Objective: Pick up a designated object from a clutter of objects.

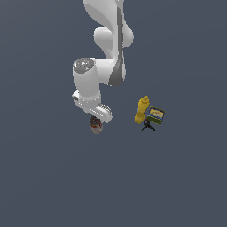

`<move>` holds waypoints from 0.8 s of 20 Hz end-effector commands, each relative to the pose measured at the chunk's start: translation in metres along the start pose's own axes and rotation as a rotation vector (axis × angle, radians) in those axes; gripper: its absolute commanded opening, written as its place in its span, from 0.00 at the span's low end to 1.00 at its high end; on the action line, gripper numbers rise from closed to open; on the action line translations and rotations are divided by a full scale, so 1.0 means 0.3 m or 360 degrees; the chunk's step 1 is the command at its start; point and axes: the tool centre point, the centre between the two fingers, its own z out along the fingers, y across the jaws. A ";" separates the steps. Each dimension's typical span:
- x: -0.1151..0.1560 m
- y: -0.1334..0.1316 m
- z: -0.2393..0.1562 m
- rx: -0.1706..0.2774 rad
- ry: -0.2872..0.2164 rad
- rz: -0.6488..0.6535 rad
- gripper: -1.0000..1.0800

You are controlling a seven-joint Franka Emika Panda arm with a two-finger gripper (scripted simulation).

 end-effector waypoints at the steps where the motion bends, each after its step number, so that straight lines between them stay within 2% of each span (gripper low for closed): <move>1: 0.000 0.000 0.000 0.0000 0.0000 0.0000 0.96; 6: -0.001 0.001 0.024 0.0000 0.0000 0.0001 0.96; 16: -0.002 0.004 0.156 -0.0001 0.0002 0.0007 0.96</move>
